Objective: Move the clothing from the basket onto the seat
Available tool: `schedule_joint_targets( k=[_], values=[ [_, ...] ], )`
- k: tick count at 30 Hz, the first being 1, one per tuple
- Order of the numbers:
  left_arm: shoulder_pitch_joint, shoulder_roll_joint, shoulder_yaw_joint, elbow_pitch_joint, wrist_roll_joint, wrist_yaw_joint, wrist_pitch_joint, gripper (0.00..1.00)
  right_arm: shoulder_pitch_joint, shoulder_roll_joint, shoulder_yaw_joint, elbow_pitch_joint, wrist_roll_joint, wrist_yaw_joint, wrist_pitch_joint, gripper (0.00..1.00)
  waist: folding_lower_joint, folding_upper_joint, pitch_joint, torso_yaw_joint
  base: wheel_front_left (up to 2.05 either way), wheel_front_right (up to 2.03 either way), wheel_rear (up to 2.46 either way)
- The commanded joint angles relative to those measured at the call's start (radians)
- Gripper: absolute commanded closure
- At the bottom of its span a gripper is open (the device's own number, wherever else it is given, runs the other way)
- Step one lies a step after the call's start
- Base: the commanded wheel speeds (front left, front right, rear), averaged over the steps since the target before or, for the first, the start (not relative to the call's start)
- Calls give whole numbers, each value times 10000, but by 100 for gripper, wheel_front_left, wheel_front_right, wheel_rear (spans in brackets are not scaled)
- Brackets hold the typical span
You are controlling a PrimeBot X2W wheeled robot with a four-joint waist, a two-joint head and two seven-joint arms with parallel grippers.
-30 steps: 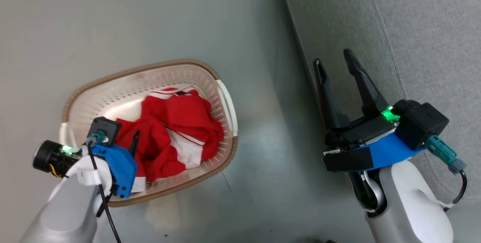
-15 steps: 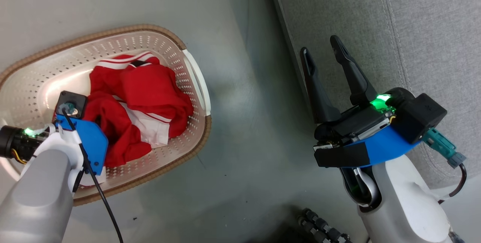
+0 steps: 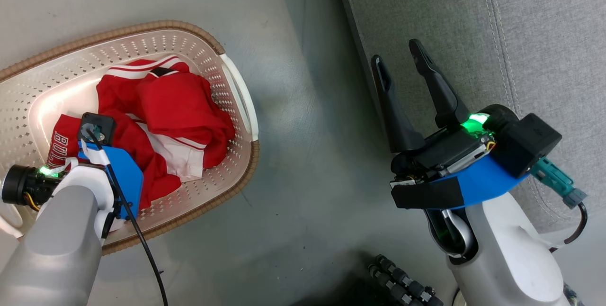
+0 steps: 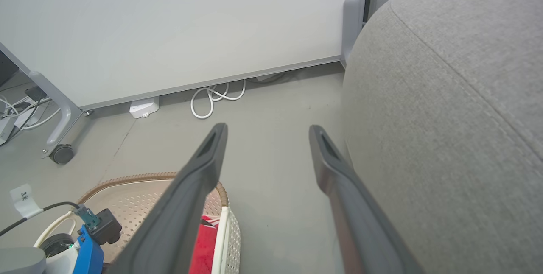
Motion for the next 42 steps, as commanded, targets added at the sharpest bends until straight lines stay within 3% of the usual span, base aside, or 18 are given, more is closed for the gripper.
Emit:
schedule_joint_targets(
  k=[1,14,23,28,42],
  values=[
    [-111,-2,-43,6,-6,-13,34,100,-157,-15,-29,-7,30,4,-36,0,-1,0,-12,3,0,0,0],
    [-149,-76,-169,60,-176,-112,-158,100,-153,-15,-25,143,-53,4,-36,0,-1,0,-217,73,0,0,0],
    [-4,-723,-295,552,-387,-275,-794,100,83,-20,-170,602,-465,4,-36,0,-1,0,-1446,551,0,0,0],
    [190,-1593,-493,1128,-556,-511,-1562,100,623,-21,-399,1177,-1087,4,-37,0,-1,0,-3249,1296,0,0,0],
    [544,-3060,-1296,1380,-1224,-952,-2967,100,2295,-26,-974,2317,-1994,4,1,0,-1,0,-7256,3055,0,0,0]
  ],
)
